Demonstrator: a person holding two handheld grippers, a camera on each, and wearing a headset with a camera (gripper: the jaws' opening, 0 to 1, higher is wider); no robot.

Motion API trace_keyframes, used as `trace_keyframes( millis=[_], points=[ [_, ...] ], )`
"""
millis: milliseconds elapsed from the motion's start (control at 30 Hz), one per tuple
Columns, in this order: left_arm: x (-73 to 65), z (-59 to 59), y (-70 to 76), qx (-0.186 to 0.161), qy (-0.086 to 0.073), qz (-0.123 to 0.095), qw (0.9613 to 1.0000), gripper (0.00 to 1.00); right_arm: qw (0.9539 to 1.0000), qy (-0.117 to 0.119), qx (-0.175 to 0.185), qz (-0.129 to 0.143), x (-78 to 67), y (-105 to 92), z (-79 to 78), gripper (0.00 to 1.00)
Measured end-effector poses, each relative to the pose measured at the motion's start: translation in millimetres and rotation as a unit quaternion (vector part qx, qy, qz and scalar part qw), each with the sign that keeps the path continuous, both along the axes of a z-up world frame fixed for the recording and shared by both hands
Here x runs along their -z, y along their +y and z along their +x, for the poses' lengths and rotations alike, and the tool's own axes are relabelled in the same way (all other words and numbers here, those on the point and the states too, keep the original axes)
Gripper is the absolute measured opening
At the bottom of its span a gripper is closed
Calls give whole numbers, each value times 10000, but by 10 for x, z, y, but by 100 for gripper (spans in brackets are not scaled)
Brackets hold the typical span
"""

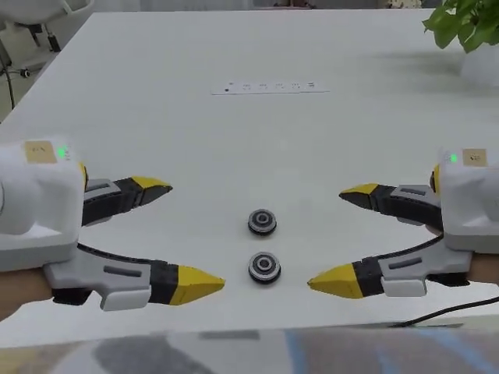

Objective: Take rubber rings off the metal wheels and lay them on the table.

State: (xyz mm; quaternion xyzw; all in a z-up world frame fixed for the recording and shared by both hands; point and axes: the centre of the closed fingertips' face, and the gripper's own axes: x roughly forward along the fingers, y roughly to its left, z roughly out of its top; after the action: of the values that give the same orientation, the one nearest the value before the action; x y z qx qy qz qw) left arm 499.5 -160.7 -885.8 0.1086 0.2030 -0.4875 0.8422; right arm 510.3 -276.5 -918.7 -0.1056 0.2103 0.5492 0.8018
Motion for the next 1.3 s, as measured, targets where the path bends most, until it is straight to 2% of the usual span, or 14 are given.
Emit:
trace_keyframes(
  millis=[133, 233, 367, 533, 700, 800, 1000, 1300],
  points=[
    [25, 46, -32, 123, -47, 92, 9999, 84, 9999, -64, -121, -7, 33, 42, 25, 84],
    [54, 86, -52, 193, -70, 169, 9996, 82, 9998, -19, -199, -66, 74, 81, 45, 82],
    [63, 122, -106, 267, 42, 2, 9996, 81, 9995, -10, -307, -115, 113, 121, 70, 81],
    [105, 180, -144, 299, 105, -53, 9995, 79, 9989, 37, -423, -194, 182, 160, 102, 77],
    [204, 221, -165, 370, 155, 61, 9992, 77, 9981, 107, -539, -275, 266, 192, 116, 74],
    [281, 227, -197, 445, 237, 115, 9987, 76, 9974, 157, -605, -351, 354, 204, 132, 72],
    [405, 245, -264, 627, 278, 332, 9971, 74, 9959, 233, -739, -472, 496, 246, 134, 67],
    [507, 263, -393, 818, 412, 366, 9951, 69, 9926, 292, -980, -648, 650, 297, 132, 58]
  ],
)
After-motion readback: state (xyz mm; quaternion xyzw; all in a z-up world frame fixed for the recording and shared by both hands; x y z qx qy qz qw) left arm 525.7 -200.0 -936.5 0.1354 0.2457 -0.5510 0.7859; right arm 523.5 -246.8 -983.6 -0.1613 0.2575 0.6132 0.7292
